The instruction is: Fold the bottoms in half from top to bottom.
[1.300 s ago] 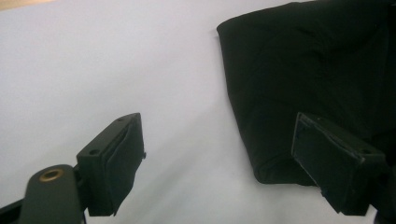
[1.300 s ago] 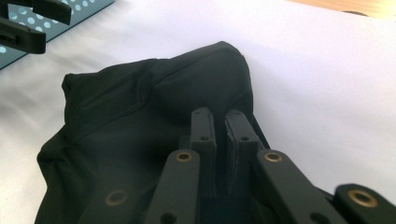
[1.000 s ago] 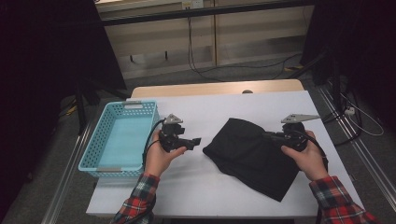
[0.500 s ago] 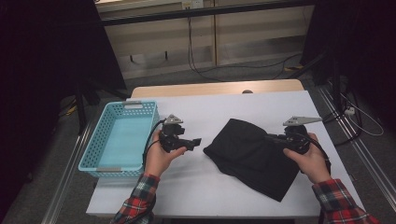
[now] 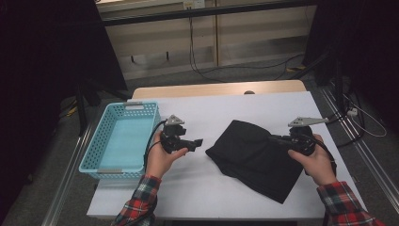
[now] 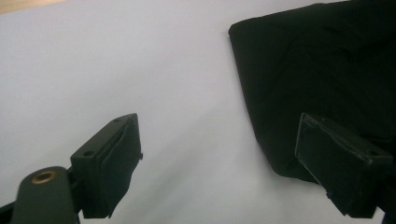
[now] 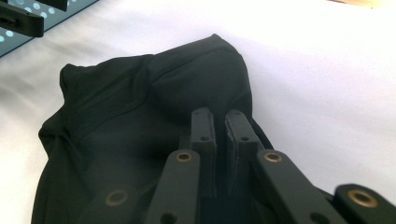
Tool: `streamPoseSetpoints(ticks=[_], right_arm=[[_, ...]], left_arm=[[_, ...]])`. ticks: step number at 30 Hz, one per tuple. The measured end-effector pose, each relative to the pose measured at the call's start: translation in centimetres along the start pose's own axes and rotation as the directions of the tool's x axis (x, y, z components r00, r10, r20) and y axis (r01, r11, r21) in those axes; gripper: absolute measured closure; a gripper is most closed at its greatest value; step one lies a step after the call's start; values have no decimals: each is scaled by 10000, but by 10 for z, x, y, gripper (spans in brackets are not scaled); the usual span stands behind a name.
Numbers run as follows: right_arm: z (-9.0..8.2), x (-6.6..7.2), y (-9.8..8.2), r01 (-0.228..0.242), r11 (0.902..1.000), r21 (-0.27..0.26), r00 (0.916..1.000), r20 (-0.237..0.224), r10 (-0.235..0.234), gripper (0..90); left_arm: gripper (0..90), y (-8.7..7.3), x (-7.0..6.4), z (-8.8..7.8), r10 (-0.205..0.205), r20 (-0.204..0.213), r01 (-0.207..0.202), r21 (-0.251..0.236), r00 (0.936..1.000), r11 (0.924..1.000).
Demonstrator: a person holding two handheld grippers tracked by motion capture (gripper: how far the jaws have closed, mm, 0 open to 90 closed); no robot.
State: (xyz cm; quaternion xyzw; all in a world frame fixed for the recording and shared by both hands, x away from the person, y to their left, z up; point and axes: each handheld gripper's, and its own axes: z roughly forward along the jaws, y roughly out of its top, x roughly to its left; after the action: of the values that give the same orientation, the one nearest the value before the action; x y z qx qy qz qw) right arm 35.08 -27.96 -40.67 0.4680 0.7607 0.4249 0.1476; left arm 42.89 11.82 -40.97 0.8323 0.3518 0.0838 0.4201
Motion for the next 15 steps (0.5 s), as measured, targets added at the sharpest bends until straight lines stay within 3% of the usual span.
streamPoseSetpoints(ticks=[15], right_arm=[[-8,-1,-8,23,9999,103,10000,55,-23,843]], left_arm=[[141,1,-1,2,-16,36,16,-16,10000,10000]])
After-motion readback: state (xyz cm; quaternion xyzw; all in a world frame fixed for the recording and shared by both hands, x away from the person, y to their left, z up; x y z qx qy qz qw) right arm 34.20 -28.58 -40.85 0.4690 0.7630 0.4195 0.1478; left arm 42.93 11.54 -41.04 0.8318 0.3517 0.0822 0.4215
